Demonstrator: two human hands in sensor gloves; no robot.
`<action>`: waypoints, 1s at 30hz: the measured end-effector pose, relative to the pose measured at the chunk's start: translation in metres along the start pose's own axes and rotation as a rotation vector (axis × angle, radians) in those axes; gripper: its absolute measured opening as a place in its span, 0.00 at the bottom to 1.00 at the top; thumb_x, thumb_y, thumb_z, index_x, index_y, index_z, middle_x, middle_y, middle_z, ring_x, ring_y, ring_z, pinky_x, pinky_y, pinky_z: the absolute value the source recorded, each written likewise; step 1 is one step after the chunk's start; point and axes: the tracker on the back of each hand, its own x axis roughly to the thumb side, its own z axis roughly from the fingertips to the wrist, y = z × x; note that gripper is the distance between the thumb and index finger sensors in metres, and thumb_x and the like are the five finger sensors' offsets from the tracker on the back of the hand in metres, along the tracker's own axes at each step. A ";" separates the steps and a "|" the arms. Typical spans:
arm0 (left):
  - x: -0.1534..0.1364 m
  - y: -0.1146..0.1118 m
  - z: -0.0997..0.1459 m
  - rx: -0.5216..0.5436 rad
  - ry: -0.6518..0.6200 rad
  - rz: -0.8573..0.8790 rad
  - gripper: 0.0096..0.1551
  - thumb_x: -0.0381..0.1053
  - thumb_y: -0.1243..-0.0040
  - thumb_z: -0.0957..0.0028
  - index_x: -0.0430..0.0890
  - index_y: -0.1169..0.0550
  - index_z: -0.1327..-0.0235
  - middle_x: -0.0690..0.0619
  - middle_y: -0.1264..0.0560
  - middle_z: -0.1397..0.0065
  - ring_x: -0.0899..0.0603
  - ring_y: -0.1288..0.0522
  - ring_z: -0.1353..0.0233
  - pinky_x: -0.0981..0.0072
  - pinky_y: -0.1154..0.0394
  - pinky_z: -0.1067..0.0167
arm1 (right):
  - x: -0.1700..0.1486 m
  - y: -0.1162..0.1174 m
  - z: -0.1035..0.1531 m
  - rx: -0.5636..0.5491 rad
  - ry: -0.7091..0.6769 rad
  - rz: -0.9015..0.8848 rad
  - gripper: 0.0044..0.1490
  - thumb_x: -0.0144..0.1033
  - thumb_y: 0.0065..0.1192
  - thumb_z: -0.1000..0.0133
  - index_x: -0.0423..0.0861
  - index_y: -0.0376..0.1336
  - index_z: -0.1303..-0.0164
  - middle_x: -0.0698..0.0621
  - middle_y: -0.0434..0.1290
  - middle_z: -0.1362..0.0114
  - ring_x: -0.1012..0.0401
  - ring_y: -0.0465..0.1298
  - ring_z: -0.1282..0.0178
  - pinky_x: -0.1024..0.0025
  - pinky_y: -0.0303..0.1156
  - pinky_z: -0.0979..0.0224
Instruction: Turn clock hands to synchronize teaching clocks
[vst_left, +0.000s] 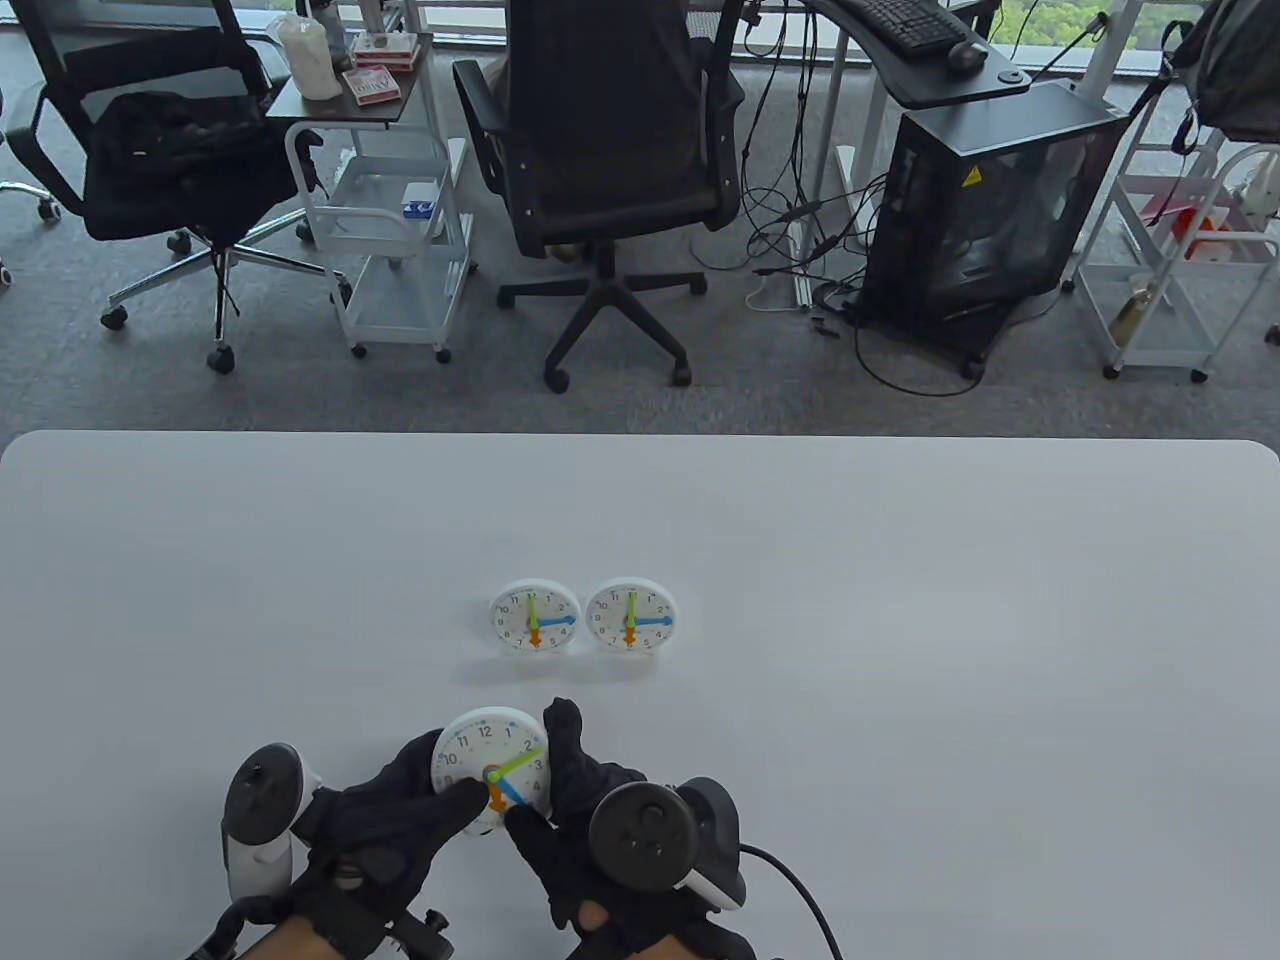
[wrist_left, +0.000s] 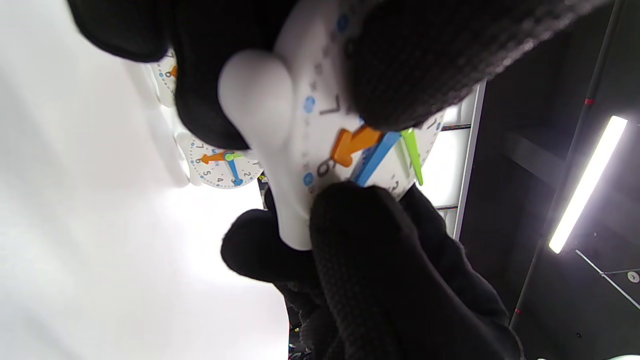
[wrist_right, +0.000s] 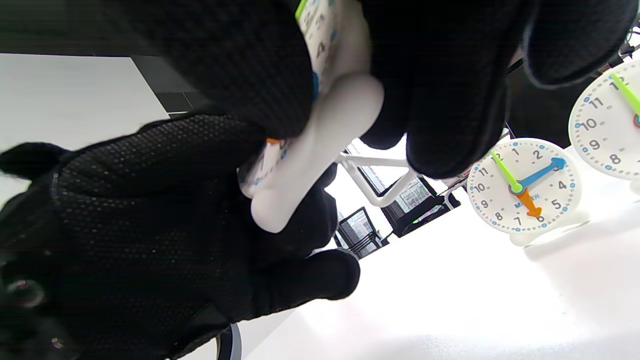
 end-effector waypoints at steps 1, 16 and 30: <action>0.000 0.000 0.000 0.000 -0.001 -0.001 0.32 0.54 0.27 0.49 0.47 0.27 0.35 0.49 0.14 0.43 0.38 0.14 0.50 0.32 0.29 0.41 | 0.000 0.000 0.000 -0.002 -0.001 -0.001 0.58 0.41 0.70 0.45 0.17 0.43 0.28 0.39 0.73 0.40 0.46 0.83 0.51 0.35 0.70 0.41; -0.001 0.000 -0.001 -0.008 -0.004 -0.005 0.32 0.54 0.27 0.48 0.47 0.28 0.34 0.50 0.14 0.42 0.38 0.15 0.49 0.31 0.30 0.40 | 0.000 -0.002 0.001 -0.038 -0.011 0.006 0.50 0.38 0.63 0.44 0.17 0.48 0.30 0.39 0.77 0.43 0.47 0.85 0.55 0.36 0.71 0.43; -0.001 -0.002 -0.001 -0.033 -0.023 0.015 0.32 0.55 0.27 0.48 0.47 0.28 0.34 0.50 0.15 0.42 0.38 0.14 0.49 0.31 0.30 0.40 | 0.000 -0.010 0.004 -0.152 -0.055 0.015 0.43 0.40 0.61 0.43 0.19 0.58 0.34 0.42 0.82 0.52 0.51 0.88 0.64 0.40 0.75 0.46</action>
